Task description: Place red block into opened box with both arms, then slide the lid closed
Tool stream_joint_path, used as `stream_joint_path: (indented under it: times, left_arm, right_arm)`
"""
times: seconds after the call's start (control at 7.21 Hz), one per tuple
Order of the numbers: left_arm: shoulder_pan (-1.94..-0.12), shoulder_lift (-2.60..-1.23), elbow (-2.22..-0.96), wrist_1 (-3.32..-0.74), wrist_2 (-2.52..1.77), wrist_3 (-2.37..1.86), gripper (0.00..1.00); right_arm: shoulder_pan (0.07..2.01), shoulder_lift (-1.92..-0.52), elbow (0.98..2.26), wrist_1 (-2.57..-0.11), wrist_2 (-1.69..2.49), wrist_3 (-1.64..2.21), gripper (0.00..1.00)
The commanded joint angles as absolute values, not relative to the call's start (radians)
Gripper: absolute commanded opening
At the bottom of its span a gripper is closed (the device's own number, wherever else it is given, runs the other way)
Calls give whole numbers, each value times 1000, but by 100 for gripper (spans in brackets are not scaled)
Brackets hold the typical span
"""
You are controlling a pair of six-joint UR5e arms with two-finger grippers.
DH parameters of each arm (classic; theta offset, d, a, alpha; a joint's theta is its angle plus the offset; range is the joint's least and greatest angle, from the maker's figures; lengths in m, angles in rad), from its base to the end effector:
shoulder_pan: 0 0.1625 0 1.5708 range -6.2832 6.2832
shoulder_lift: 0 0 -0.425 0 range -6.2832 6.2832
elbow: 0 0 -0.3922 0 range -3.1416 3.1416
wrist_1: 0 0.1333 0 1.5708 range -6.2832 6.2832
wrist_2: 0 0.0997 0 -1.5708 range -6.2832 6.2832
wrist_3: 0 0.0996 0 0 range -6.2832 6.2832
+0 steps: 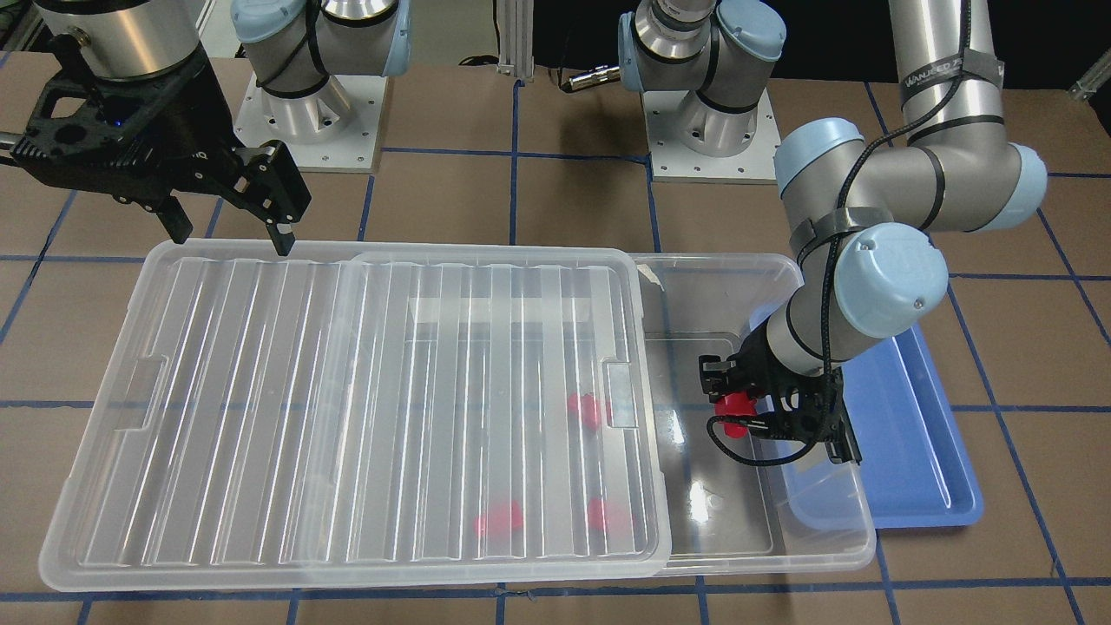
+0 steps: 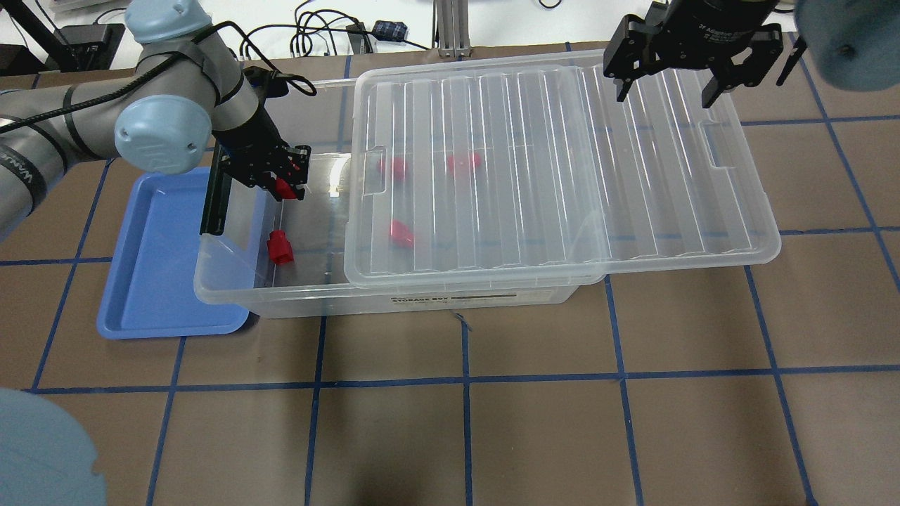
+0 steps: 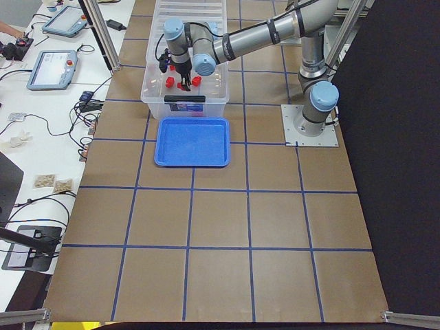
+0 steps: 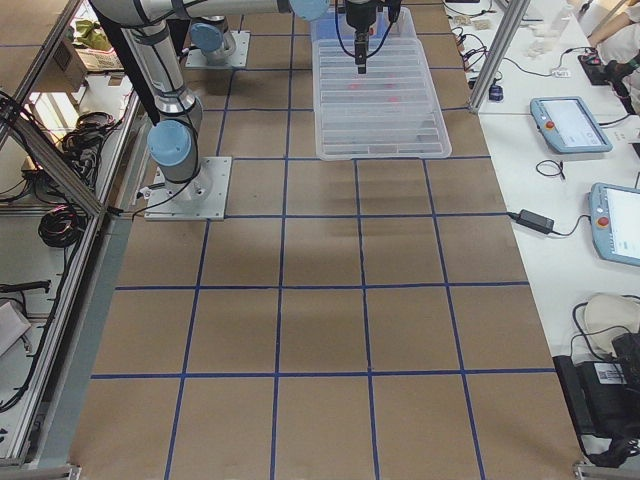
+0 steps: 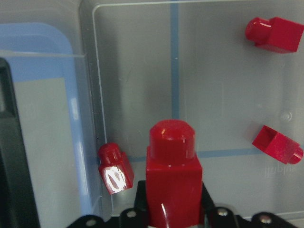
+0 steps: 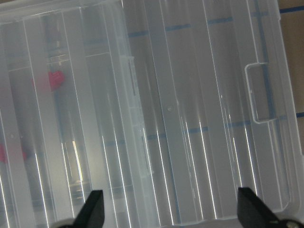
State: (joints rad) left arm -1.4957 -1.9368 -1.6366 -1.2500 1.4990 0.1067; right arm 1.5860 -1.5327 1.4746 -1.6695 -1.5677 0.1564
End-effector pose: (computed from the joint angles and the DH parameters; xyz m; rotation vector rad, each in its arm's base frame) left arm -0.0953 -0.6052 0.2854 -0.0422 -3.0557 -0.1591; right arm 0.1415 -0.5197 0.5272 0.2194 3.1079 -0.2435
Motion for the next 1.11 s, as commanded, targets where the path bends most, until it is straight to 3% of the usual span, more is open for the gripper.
stream_joint_path:
  times: [0.0, 0.83, 0.97]
  left_arm:
    - [-1496, -1986, -1655, -1205, 1497, 107, 0]
    - [-1496, -2051, -1698, -1140, 1496, 109, 0]
    - [-1496, -2052, -1703, -1141, 1496, 107, 15]
  right_arm:
    - [1586, -1532, 1474, -1672, -1568, 152, 100]
    - [1586, -1531, 1474, -1675, -1568, 141, 100]
    - [1586, -1531, 1474, -1674, -1568, 141, 100]
